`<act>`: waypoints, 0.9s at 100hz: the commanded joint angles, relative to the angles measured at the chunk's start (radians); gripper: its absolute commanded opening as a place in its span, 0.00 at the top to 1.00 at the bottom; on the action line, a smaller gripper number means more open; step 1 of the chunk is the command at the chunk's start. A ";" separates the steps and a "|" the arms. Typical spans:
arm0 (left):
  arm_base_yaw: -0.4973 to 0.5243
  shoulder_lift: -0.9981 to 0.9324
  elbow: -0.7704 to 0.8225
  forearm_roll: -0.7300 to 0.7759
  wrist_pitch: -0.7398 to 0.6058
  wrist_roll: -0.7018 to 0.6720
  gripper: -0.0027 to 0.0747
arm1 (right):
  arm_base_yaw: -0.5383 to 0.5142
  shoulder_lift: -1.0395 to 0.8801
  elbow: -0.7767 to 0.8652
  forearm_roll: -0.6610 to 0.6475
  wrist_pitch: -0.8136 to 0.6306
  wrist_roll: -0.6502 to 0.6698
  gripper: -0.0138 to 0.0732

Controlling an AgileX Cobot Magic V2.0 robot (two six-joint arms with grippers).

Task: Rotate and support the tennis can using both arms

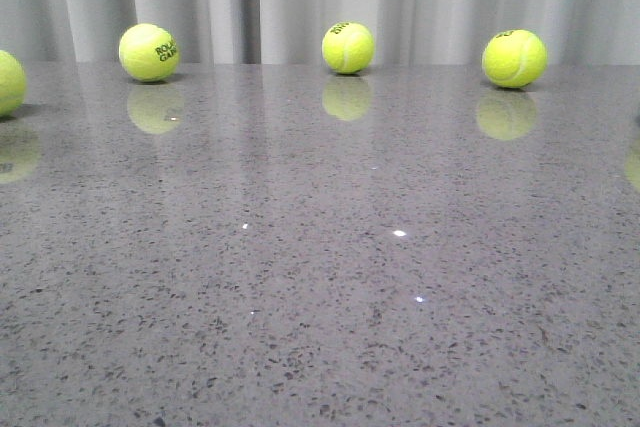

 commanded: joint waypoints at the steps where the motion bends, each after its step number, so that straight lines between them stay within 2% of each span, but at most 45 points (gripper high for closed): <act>1: -0.007 0.011 -0.027 -0.016 -0.081 -0.010 0.99 | -0.005 0.013 -0.027 -0.005 -0.084 0.000 0.92; 32: -0.007 0.011 0.008 0.021 -0.134 -0.012 0.99 | -0.005 0.013 -0.027 -0.005 -0.084 0.000 0.92; 46: -0.007 0.011 0.053 0.203 -0.153 -0.192 0.99 | -0.005 0.013 -0.027 -0.005 -0.084 0.000 0.92; 54: -0.007 0.006 0.095 0.266 -0.208 -0.258 0.99 | -0.005 0.013 -0.027 -0.005 -0.084 0.000 0.92; 72: -0.018 -0.062 0.205 0.322 -0.328 -0.289 0.99 | -0.005 0.013 -0.027 -0.005 -0.084 0.000 0.92; 90: -0.043 -0.155 0.289 0.357 -0.328 -0.294 0.99 | -0.005 0.013 -0.027 -0.005 -0.084 0.000 0.92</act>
